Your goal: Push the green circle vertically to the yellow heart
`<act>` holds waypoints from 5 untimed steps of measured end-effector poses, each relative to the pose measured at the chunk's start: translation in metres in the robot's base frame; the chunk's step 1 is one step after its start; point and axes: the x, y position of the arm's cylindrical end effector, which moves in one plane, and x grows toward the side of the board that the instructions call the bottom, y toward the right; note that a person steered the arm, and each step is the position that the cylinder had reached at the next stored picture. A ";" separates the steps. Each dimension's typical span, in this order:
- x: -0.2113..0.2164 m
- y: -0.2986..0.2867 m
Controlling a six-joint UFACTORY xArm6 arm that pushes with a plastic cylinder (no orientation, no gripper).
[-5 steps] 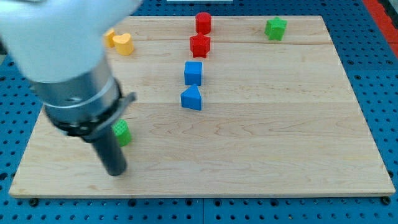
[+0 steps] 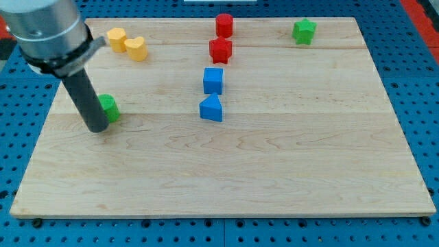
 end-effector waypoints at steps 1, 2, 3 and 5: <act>0.004 -0.024; -0.002 -0.007; -0.031 0.001; -0.003 0.028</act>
